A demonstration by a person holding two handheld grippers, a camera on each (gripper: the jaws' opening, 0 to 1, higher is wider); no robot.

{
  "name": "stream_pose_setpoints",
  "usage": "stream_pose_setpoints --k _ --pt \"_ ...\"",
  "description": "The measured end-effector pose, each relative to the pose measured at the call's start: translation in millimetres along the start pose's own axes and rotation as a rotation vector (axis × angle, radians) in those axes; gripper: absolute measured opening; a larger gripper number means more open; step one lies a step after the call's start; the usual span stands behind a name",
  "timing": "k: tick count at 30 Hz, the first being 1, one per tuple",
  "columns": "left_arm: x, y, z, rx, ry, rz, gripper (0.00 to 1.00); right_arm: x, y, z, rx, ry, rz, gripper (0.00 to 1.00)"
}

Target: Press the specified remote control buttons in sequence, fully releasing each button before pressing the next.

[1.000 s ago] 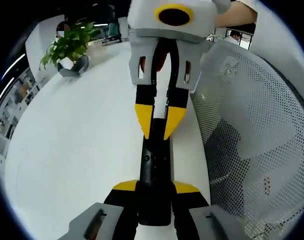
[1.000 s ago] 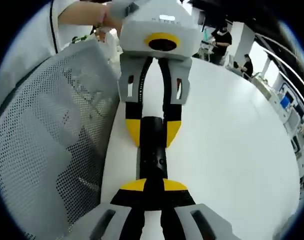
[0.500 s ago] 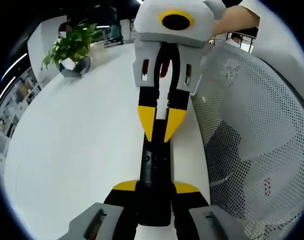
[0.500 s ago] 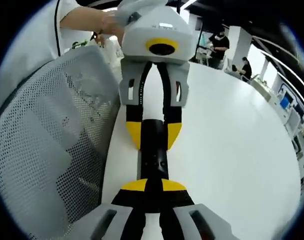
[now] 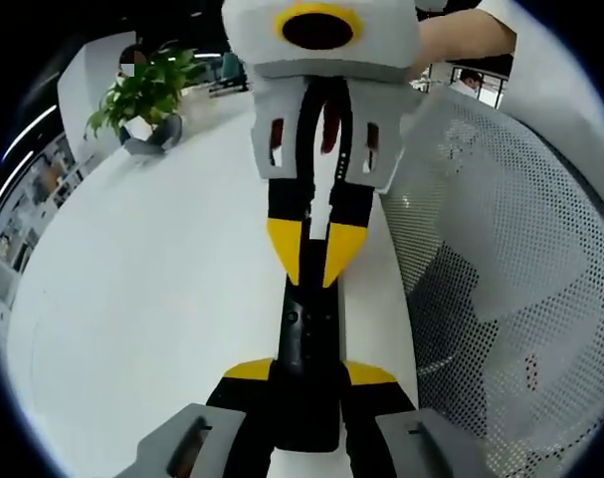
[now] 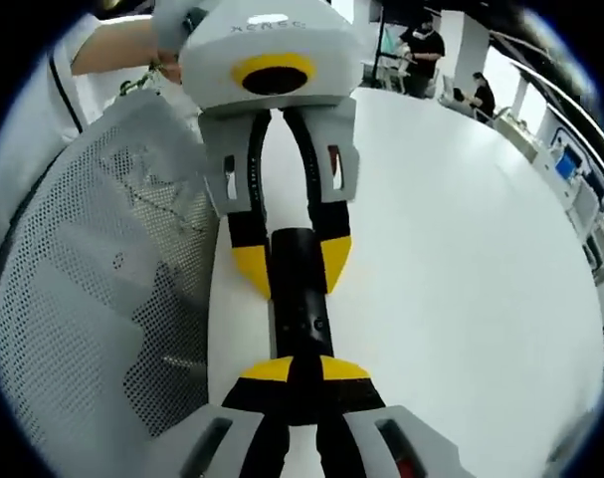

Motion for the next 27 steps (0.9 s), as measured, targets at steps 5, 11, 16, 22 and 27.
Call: stream_pose_setpoints --k 5,11,16,22,27 --pt "-0.1 -0.3 -0.1 0.004 -0.001 -0.001 0.25 0.7 -4.4 -0.5 0.052 -0.003 -0.024 0.04" --pt "-0.1 -0.6 0.0 0.006 0.0 0.0 0.25 4.3 1.1 -1.9 0.023 0.044 0.059 0.04" --pt "-0.2 -0.8 0.0 0.007 -0.001 -0.001 0.25 4.3 12.9 -4.8 -0.109 0.067 0.171 0.04" --pt "-0.2 -0.9 0.1 0.008 -0.001 -0.002 0.25 5.4 13.6 -5.7 -0.123 0.04 0.001 0.04" --pt "-0.1 -0.9 0.1 0.008 0.0 0.002 0.25 -0.5 4.8 -3.7 -0.005 -0.055 -0.12 0.03"
Point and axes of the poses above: the point that each gripper's makers call its tool centre point, and the gripper's own axes: z roughly backward along the fingers, x roughly to its right, y roughly out of its top, the point moved 9 cm from there along z, roughly backward along the fingers, and after that the axes turned 1 degree about -y, right-handed, at the moved point
